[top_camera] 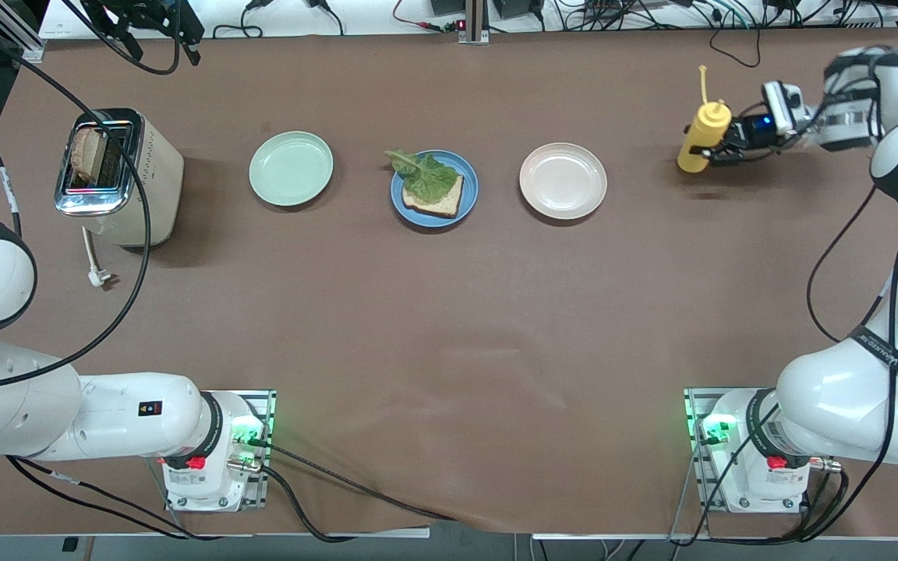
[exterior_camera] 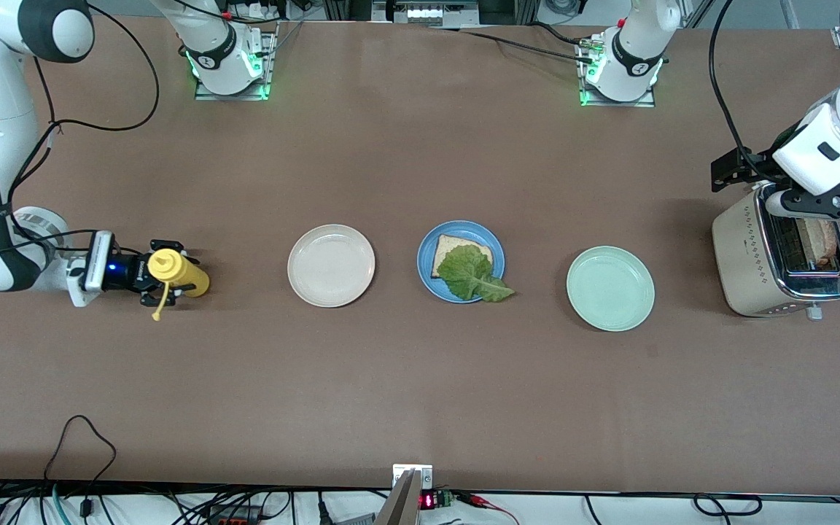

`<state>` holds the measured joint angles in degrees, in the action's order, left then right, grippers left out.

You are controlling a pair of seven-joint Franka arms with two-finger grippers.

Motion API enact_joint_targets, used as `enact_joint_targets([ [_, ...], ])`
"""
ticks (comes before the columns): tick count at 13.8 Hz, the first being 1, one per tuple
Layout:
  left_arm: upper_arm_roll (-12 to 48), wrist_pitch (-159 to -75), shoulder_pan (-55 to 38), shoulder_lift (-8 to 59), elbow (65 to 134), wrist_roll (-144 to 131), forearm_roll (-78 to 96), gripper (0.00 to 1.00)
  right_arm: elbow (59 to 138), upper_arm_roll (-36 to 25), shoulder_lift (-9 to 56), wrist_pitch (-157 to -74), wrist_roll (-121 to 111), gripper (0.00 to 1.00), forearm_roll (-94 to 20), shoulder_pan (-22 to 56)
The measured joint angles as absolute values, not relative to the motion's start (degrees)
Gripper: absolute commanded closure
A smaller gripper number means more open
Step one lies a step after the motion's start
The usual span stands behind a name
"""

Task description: Make sandwich in blue plate with both arms

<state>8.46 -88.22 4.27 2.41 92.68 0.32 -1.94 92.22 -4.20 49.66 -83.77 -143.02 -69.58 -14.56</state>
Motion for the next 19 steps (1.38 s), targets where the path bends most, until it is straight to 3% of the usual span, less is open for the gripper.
enact_joint_targets([
  [9, 8.5, -87.8, 4.3, 2.4, 92.7, 0.3, -1.9, 0.0, 87.2, -4.1, 39.2, -107.0, -118.1, 0.68, -67.5, 7.2],
  [15, 8.4, -87.7, 4.3, 2.4, 92.7, 0.3, -1.9, 0.0, 83.6, -5.2, 39.1, -125.5, -94.6, 0.68, -44.9, 20.8],
  [19, 8.4, -87.6, 4.3, 2.4, 92.6, 0.3, -1.9, 0.0, 82.1, -6.0, 39.1, -128.5, -75.1, 0.68, -25.4, 27.5],
])
